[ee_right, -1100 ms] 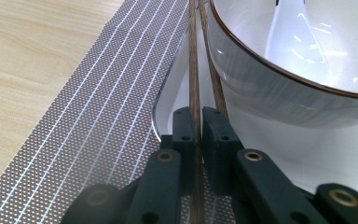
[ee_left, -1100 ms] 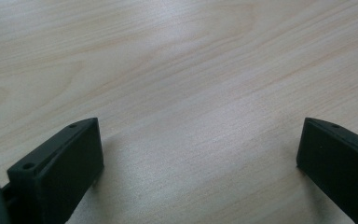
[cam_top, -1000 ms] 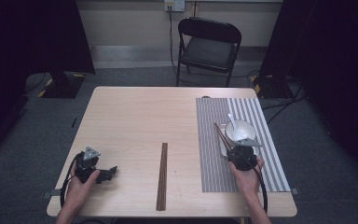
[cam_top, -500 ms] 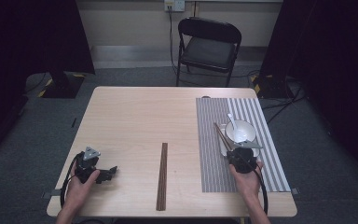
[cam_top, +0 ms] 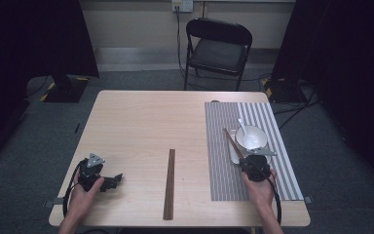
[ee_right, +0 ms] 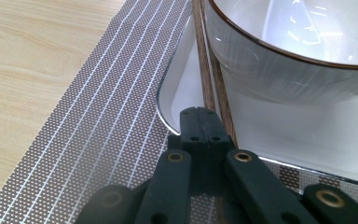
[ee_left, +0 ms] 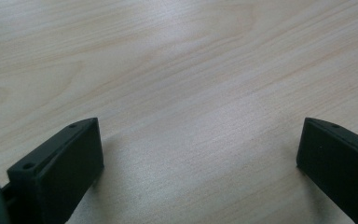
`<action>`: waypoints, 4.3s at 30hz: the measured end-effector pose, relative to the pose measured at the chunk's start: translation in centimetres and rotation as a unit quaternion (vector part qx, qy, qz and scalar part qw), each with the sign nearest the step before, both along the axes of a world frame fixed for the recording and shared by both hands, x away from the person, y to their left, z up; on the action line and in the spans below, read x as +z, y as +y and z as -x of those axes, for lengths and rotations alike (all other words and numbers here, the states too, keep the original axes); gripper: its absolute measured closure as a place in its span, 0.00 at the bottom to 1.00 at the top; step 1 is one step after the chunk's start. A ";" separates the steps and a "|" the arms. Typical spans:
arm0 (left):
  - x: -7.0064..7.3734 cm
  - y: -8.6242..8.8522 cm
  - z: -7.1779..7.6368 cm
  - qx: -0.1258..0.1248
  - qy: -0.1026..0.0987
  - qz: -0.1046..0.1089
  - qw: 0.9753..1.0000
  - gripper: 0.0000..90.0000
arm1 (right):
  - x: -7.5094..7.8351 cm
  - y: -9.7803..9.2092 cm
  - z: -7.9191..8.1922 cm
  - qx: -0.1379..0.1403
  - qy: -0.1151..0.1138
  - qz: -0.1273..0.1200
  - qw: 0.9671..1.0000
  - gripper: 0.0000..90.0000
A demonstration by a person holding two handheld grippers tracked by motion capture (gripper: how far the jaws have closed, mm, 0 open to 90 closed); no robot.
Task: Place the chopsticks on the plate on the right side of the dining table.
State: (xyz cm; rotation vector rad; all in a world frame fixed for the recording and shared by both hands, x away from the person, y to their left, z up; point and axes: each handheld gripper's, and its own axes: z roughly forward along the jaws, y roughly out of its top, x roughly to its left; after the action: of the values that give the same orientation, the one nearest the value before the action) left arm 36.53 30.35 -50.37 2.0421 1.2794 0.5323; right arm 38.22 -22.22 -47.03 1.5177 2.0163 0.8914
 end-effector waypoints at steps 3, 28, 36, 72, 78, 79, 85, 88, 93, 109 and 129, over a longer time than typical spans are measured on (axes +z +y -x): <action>0.0 0.0 0.0 -0.001 0.000 -0.001 1.000 0.00 | 0.1 -0.1 0.2 -0.001 -0.001 -0.005 1.000 1.00; 0.0 0.0 0.0 0.000 0.000 -0.001 1.000 0.00 | -0.1 -1.6 0.4 -0.018 0.012 -0.027 0.999 1.00; 0.0 0.0 0.0 -0.001 0.001 -0.001 1.000 0.00 | 0.1 -2.4 0.5 -0.028 0.008 -0.027 0.999 1.00; 0.0 0.0 0.0 -0.001 0.001 -0.001 1.000 0.00 | 0.0 -4.6 0.4 -0.061 0.008 -0.020 0.998 0.98; 0.0 0.0 0.0 0.000 0.000 -0.001 1.000 0.00 | 0.0 -5.0 0.4 -0.067 0.009 -0.021 0.998 0.98; 0.0 0.0 0.0 0.000 0.000 0.000 1.000 0.00 | 0.0 -5.0 0.3 -0.067 0.008 -0.022 0.997 0.98; 0.0 0.0 0.0 0.000 0.001 -0.001 1.000 0.00 | 0.0 -5.3 0.2 -0.070 0.008 -0.020 0.997 0.97; 0.0 0.0 0.0 0.000 0.000 -0.001 1.000 0.00 | 0.0 -5.5 0.2 -0.073 0.008 -0.020 0.997 0.97; 0.0 0.0 0.0 0.000 0.001 -0.001 1.000 0.00 | 0.0 -5.9 0.2 -0.080 0.008 -0.022 0.997 0.97; 0.0 0.0 0.0 0.000 0.001 -0.001 1.000 0.00 | -0.1 -6.8 -0.1 -0.089 0.003 -0.020 0.996 0.95; 0.0 0.0 0.0 0.000 0.000 -0.001 1.000 0.00 | -0.3 -7.1 -0.8 -0.091 0.000 -0.012 0.996 0.90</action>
State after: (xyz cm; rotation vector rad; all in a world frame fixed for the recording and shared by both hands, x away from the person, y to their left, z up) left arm 36.52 30.36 -50.36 2.0445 1.2793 0.5325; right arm 38.98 -29.31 -47.31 1.6830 1.8381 0.8449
